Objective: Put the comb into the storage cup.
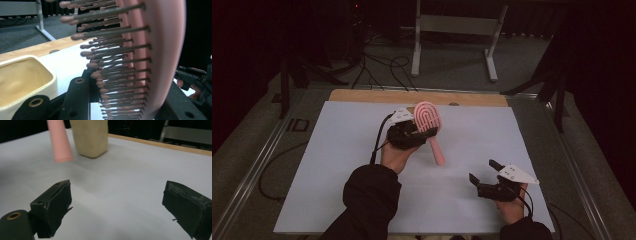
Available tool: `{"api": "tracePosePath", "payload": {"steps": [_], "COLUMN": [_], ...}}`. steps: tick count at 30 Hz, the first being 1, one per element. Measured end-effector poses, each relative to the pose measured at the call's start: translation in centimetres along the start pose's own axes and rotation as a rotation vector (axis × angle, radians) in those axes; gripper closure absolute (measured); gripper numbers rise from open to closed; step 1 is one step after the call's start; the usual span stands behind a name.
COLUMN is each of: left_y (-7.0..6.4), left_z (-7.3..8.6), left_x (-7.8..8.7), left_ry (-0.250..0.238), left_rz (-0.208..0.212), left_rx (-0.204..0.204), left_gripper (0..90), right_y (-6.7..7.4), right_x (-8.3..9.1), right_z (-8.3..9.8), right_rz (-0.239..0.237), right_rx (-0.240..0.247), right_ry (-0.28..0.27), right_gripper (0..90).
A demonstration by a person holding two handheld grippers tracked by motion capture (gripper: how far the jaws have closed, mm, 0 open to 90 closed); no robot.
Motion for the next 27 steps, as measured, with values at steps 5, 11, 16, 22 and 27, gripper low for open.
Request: {"api": "tracePosePath", "payload": {"steps": [5,11,16,22,27], "left_y": [0.2,0.4,0.7,0.8,1.0], "left_z": [-0.2,-0.7,-0.8,-1.2,-1.8], "left_x": [0.5,1.1,1.4,1.5,1.7], "left_ry": [-0.001,0.000,-0.012,-0.013,-0.016], "left_rz": [-0.009,-0.026,-0.030,-0.038,-0.044], "left_rx": [-0.008,-0.017,-0.010,-0.018,-0.023], "left_gripper": [64.3,64.3,64.3,64.3,64.2], "right_y": [-0.1,-0.4,-0.4,-0.3,-0.3], "right_x": [0.2,0.4,0.3,0.2,0.2], "right_z": [0.2,0.3,0.4,0.4,0.4], "right_rz": [0.020,0.046,0.052,0.047,0.042], "right_rx": [0.000,-0.009,-0.012,-0.007,-0.015], "right_ry": [-0.011,-0.030,-0.028,-0.025,-0.028], "right_gripper": [8.4,8.4,8.5,8.5,8.5]}}
Point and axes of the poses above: each handheld gripper's, and its own axes: x roughly backward along the jaws, z roughly out of its underside, y roughly to its left, the point moved 1 cm from there along -x, roughly forward along the jaws, and after that the axes turned 1 degree about x, right-handed, at the moved point
